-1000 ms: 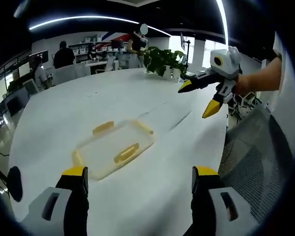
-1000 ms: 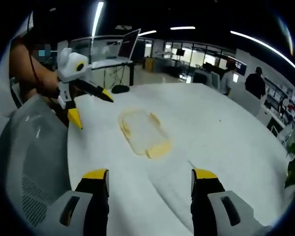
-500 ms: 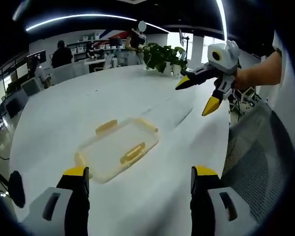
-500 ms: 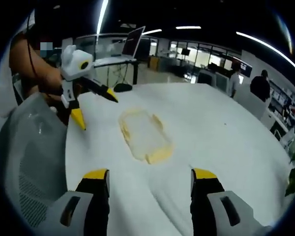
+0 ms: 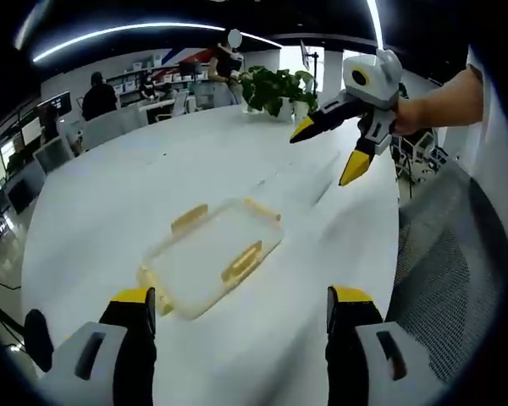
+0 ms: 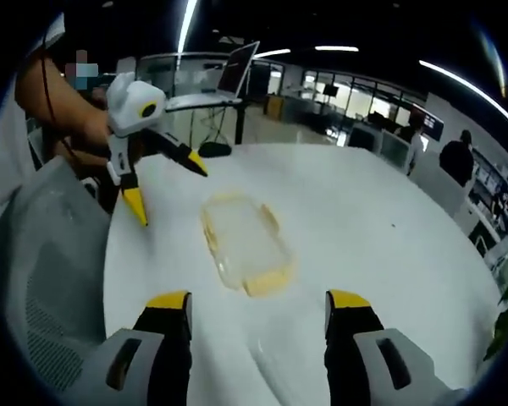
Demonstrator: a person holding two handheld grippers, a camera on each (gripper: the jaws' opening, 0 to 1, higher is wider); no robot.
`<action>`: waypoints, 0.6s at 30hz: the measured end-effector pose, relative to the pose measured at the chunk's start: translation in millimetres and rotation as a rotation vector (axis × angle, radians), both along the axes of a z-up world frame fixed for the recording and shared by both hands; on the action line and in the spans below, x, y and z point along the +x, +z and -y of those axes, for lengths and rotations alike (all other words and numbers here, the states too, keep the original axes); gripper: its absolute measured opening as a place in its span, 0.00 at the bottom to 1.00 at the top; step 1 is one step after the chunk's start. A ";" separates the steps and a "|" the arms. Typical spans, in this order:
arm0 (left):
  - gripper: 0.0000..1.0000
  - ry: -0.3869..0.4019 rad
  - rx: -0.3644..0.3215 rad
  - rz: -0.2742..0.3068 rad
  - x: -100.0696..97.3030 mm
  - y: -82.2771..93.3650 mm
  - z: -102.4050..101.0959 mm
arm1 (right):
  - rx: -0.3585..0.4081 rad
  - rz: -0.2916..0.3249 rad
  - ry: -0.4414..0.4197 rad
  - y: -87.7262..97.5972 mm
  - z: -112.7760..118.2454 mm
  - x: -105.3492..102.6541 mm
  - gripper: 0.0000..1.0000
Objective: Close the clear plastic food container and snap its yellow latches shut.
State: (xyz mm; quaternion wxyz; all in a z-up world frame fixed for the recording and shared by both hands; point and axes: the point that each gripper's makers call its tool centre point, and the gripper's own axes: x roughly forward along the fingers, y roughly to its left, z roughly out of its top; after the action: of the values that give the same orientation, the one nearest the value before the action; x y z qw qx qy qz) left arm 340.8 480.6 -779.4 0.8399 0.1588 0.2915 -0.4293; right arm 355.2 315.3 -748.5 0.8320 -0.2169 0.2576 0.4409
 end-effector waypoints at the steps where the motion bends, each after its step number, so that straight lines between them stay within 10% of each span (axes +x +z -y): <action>1: 0.83 0.001 0.003 0.003 1.5 0.1 -1.1 | 0.001 0.000 0.002 0.0 -0.8 0.9 0.63; 18: 0.82 -0.052 0.071 0.011 15.6 -7.7 -10.8 | -0.045 -0.009 0.061 -9.1 -10.7 12.5 0.63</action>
State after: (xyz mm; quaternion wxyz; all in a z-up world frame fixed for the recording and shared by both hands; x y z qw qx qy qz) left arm 356.3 491.3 -787.1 0.8238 0.1985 0.2978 -0.4397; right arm 367.7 326.0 -757.5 0.8120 -0.2411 0.2643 0.4611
